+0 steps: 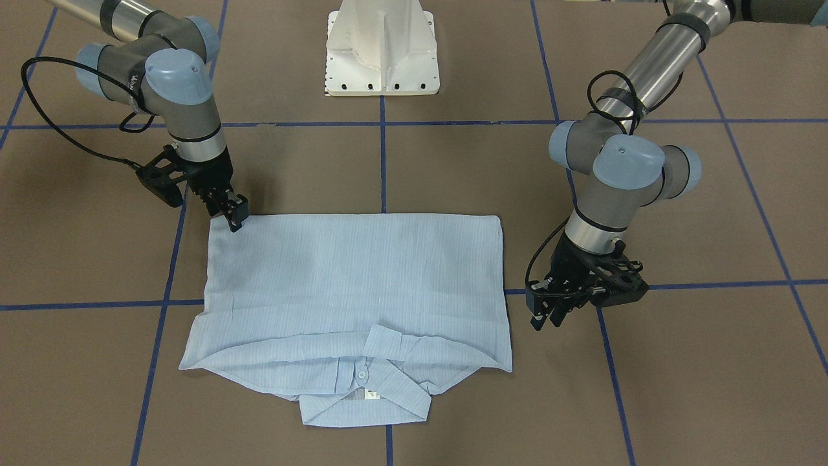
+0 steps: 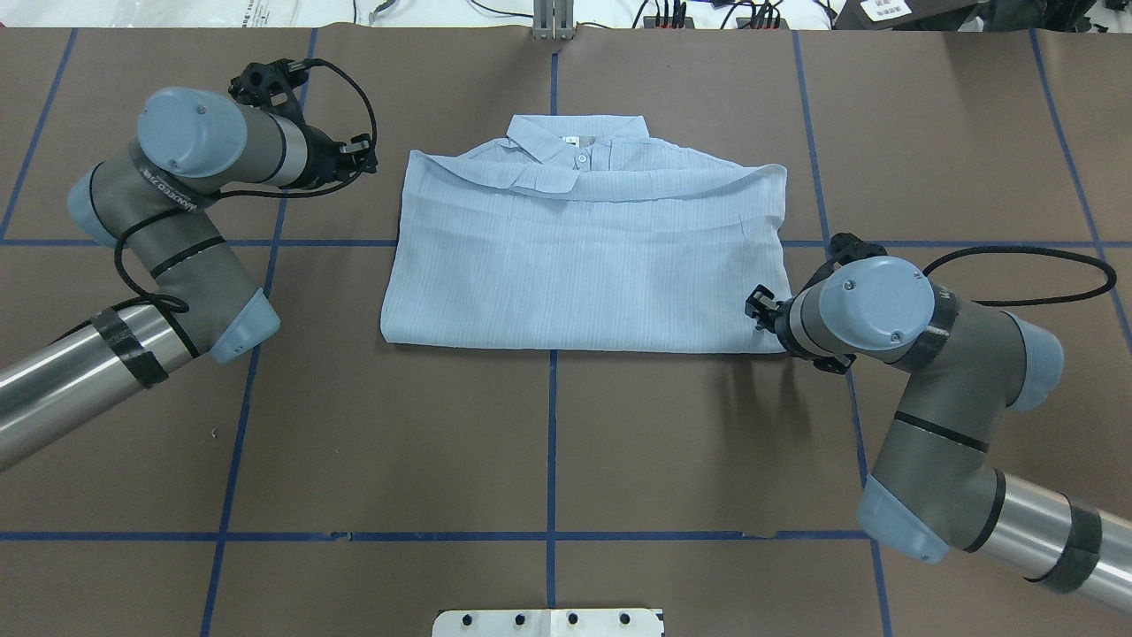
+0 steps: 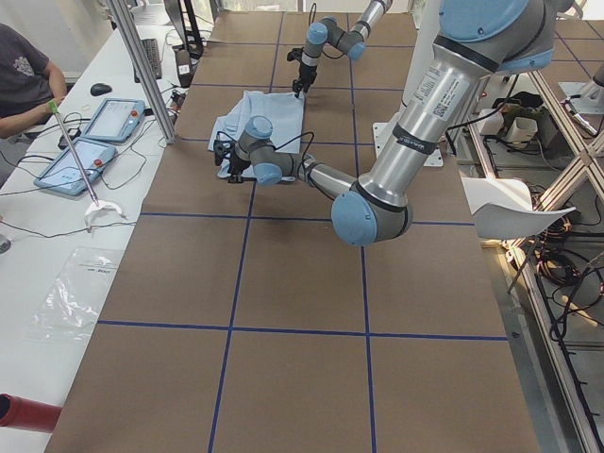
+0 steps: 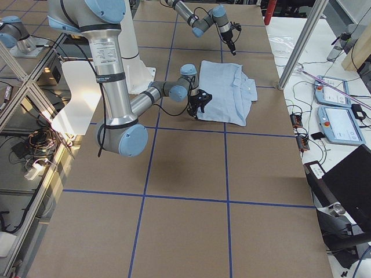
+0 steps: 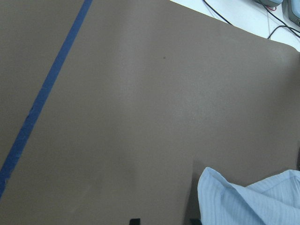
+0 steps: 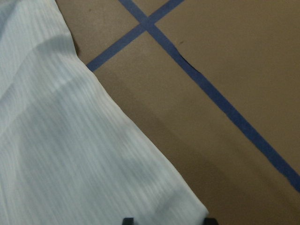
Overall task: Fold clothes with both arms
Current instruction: 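Grasp the folded shirt's near corner with the right gripper while the left arm waits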
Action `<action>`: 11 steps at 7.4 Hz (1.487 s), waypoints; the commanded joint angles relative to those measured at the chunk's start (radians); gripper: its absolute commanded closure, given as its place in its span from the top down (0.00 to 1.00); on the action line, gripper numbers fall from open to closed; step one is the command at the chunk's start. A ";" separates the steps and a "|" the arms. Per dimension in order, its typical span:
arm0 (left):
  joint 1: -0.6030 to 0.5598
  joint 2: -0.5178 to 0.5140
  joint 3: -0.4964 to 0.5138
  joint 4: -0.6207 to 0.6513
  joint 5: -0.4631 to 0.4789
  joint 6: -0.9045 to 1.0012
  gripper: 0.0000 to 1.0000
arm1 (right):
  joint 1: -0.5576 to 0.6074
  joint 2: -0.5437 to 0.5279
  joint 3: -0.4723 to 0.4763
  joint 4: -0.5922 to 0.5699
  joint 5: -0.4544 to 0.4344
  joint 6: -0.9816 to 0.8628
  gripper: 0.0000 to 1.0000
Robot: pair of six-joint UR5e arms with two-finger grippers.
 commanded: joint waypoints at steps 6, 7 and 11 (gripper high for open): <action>0.002 -0.001 -0.002 0.000 -0.002 0.001 0.46 | 0.006 -0.089 0.150 -0.010 0.057 0.002 0.00; 0.002 -0.001 -0.015 0.000 -0.003 0.001 0.46 | -0.002 -0.143 0.237 -0.021 0.120 0.011 0.00; 0.005 0.136 -0.281 0.035 -0.124 -0.065 0.46 | -0.423 -0.347 0.586 -0.229 0.210 0.144 0.00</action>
